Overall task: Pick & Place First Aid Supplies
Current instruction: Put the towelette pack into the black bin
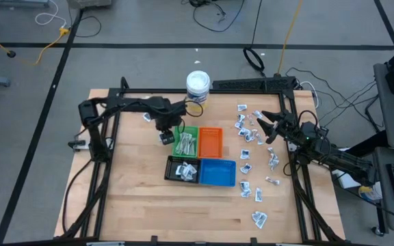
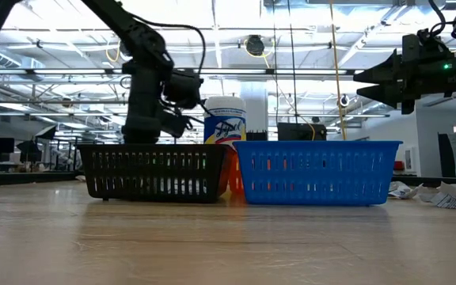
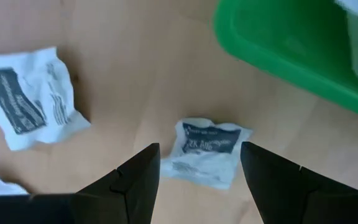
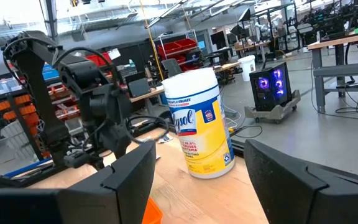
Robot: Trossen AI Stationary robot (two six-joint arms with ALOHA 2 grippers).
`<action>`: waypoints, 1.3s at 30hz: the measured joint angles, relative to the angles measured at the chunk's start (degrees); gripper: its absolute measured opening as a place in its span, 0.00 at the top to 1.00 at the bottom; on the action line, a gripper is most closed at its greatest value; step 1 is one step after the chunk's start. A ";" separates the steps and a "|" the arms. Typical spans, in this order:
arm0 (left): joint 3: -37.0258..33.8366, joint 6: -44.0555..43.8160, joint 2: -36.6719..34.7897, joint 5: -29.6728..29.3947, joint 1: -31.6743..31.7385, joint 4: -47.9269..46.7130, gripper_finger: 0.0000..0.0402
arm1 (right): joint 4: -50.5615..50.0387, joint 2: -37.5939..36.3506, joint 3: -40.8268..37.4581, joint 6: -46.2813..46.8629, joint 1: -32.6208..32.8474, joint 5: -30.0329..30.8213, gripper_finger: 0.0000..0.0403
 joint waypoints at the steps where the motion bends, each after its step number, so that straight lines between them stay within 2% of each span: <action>1: -1.28 0.67 -0.98 -0.16 0.00 1.67 0.43 | -0.02 -0.01 0.01 0.00 -0.01 0.02 0.40; 5: -5.11 2.27 -3.17 -0.24 0.02 6.76 0.43 | -0.01 0.01 0.00 0.02 -0.01 0.02 0.40; 8: -7.18 2.37 -3.56 -0.38 0.35 7.20 0.43 | -0.02 0.00 0.00 0.00 0.00 0.01 0.40; 15: -8.58 5.40 -3.58 -0.70 0.48 9.05 0.45 | 0.00 0.01 0.01 0.02 -0.01 0.02 0.40; 19: -8.61 5.34 -3.58 -0.64 0.46 9.51 0.56 | -0.02 -0.01 0.01 0.00 -0.01 0.02 0.40; 28: -8.62 0.42 -4.30 -0.57 0.48 9.74 0.97 | -0.01 0.01 0.01 0.01 0.00 0.02 0.40; 39: -8.65 -4.79 -17.28 -1.38 -2.59 9.06 0.99 | 0.00 0.00 -0.01 0.01 0.00 0.02 0.40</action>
